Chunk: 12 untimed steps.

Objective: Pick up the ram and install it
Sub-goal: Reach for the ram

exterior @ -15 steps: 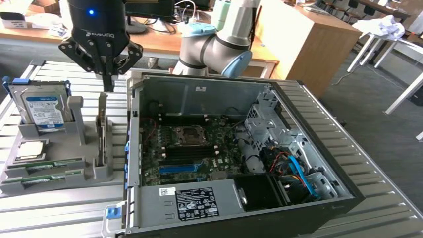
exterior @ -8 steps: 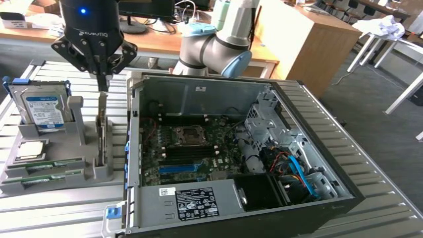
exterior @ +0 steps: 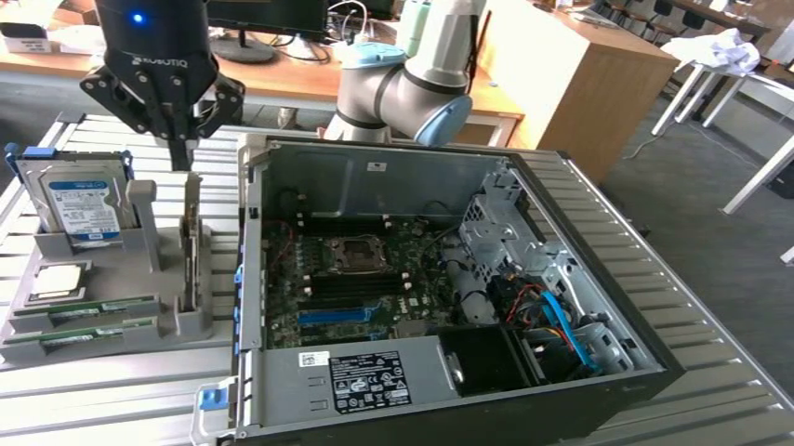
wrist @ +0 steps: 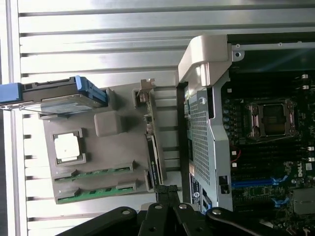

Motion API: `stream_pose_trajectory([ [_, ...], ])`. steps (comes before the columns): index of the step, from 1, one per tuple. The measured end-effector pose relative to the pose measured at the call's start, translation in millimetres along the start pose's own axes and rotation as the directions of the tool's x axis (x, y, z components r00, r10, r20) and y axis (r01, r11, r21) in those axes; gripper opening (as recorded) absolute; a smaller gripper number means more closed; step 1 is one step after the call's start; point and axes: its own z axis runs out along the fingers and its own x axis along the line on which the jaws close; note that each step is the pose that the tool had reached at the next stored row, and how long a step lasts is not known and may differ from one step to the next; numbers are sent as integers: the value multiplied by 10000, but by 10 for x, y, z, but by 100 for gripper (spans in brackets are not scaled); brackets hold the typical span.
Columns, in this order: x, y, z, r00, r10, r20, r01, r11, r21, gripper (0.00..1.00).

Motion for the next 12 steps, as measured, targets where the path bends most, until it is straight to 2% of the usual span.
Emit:
stream_pose_trajectory([
  [12,150,-11,-5,10000,1,6,-1,10000,0,10],
])
